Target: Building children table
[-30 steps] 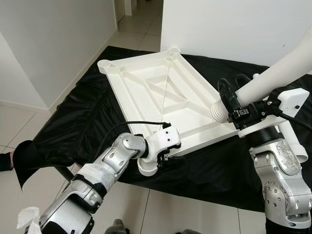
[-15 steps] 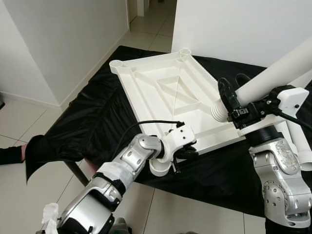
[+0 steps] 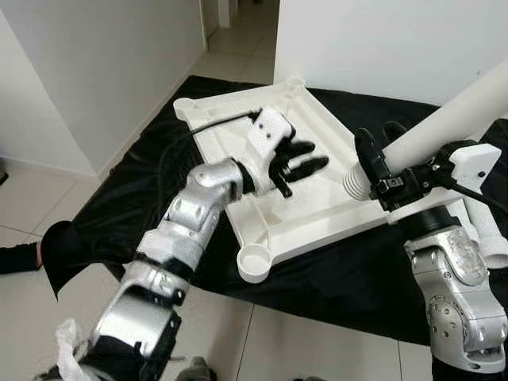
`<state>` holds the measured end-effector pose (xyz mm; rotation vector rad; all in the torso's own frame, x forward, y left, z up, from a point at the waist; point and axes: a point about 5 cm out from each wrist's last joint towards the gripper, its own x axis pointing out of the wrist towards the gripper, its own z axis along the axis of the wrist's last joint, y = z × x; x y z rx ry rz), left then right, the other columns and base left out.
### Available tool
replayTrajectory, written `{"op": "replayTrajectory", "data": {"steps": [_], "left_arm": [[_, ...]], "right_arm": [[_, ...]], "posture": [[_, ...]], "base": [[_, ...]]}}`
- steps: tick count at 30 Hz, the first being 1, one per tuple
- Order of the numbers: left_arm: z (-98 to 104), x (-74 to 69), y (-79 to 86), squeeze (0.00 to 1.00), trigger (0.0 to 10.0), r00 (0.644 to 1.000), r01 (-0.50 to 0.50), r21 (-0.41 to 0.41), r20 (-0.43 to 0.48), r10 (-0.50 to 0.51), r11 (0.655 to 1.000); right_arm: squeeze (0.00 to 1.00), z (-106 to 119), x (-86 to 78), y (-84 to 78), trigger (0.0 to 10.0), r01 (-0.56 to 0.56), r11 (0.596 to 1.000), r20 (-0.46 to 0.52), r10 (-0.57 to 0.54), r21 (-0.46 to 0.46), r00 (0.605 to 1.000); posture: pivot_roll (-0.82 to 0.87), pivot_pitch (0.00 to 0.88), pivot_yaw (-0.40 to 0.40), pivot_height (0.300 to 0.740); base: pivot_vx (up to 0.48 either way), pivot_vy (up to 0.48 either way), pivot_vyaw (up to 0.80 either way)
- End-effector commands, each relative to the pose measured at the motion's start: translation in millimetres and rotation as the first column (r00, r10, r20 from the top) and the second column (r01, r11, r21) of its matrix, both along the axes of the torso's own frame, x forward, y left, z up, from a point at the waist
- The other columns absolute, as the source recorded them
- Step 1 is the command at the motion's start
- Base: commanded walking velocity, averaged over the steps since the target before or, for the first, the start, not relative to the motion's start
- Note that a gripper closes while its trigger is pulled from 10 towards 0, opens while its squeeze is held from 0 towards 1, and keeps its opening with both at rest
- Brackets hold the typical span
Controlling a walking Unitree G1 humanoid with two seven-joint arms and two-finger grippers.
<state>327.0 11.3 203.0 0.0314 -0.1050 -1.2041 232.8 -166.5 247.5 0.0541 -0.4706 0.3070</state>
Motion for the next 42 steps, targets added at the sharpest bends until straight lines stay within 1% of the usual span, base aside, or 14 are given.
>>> {"op": "replayTrajectory", "data": {"steps": [1,2,8,10,11,13,15,19,21,23,26,29,32,42], "left_arm": [[6.2,-1.2,0.9,1.00,10.0,0.999,0.012,0.007,0.029,-0.012,1.000],[6.3,-0.9,2.8,0.00,10.0,0.999,0.004,0.017,0.047,-0.005,1.000],[0.3,4.8,15.1,0.00,10.0,0.994,-0.042,0.063,0.100,0.035,0.997],[-5.1,10.5,30.7,0.00,10.0,0.990,-0.073,0.119,0.129,0.057,0.990],[-5.1,10.5,30.7,0.00,10.0,0.990,-0.073,0.119,0.129,0.057,0.990],[-7.8,13.3,40.7,0.00,10.0,0.988,-0.086,0.157,0.144,0.063,0.984],[-7.8,13.3,40.7,0.00,10.0,0.988,-0.086,0.157,0.144,0.063,0.984],[-15.4,12.2,59.4,0.00,10.0,0.985,-0.052,0.233,0.173,0.011,0.971],[-15.4,12.2,59.4,0.00,10.0,0.985,-0.052,0.233,0.173,0.011,0.971],[-21.6,10.0,66.4,0.00,10.0,0.984,-0.016,0.279,0.172,-0.034,0.960],[-24.3,9.3,68.0,0.00,10.0,0.984,-0.003,0.296,0.170,-0.050,0.955],[-29.1,6.2,70.1,0.00,10.0,0.973,0.052,0.334,0.193,-0.122,0.941],[-29.3,5.7,70.2,0.00,10.0,0.970,0.063,0.337,0.200,-0.137,0.939],[-39.3,10.7,76.1,0.00,10.0,0.960,0.147,0.449,0.149,-0.236,0.881]], "right_arm": [[0.00,0.1,0.2,1.1,10.0,-0.001,1.000,0.008,0.001,-0.002,1.000],[0.00,-0.1,0.0,1.1,10.0,-0.002,1.000,0.006,0.002,-0.002,1.000],[0.00,-0.9,-0.6,1.0,10.0,0.000,1.000,0.001,0.000,-0.003,1.000],[0.00,-2.0,-2.1,-0.9,10.0,0.009,1.000,-0.003,-0.009,-0.004,1.000],[0.00,-2.0,-2.1,-0.9,10.0,0.009,1.000,-0.003,-0.009,-0.004,1.000],[0.00,-3.2,-3.4,-2.8,10.0,0.018,1.000,-0.009,-0.018,-0.004,1.000],[0.00,-3.2,-3.4,-2.8,10.0,0.018,1.000,-0.009,-0.018,-0.004,1.000],[0.00,-10.1,-7.1,-7.2,10.0,0.039,0.999,-0.039,-0.039,-0.007,0.998],[0.00,-10.1,-7.1,-7.2,10.0,0.039,0.999,-0.039,-0.039,-0.007,0.998],[0.00,-17.8,-12.2,-10.7,10.0,0.054,0.998,-0.072,-0.055,-0.013,0.996],[0.00,-21.4,-14.7,-12.4,10.0,0.066,0.998,-0.088,-0.067,-0.016,0.994],[0.00,-37.1,-25.2,-18.4,10.0,0.148,0.989,-0.156,-0.150,-0.026,0.976],[0.00,-39.6,-27.1,-18.8,10.0,0.157,0.987,-0.168,-0.159,-0.026,0.973],[0.00,-46.2,-39.1,-23.0,10.0,0.178,0.983,-0.204,-0.185,-0.053,0.961]], "posture": [[0.03,0.000,0.018,0.740],[0.03,0.000,0.019,0.740],[0.03,0.000,0.020,0.740],[0.02,0.006,0.021,0.740],[0.02,0.006,0.021,0.740],[0.02,0.013,0.021,0.740],[0.02,0.013,0.021,0.740],[0.02,0.024,0.020,0.740],[0.02,0.024,0.020,0.740],[0.03,0.031,0.011,0.740],[0.03,0.031,0.011,0.740],[0.01,0.037,0.008,0.740],[0.01,0.037,0.008,0.740],[-0.02,0.048,0.024,0.740]], "base": [[0.000,0.000,0.00],[0.000,0.000,0.00],[0.000,0.000,0.00],[0.000,0.000,0.00],[0.000,0.000,0.00],[0.000,0.000,0.00],[0.000,0.000,0.00],[0.000,0.000,0.00],[0.000,0.000,0.00],[0.000,0.000,0.00],[0.000,0.000,0.00],[0.000,0.000,0.00],[0.000,0.000,0.00],[0.000,0.000,0.00]]}}
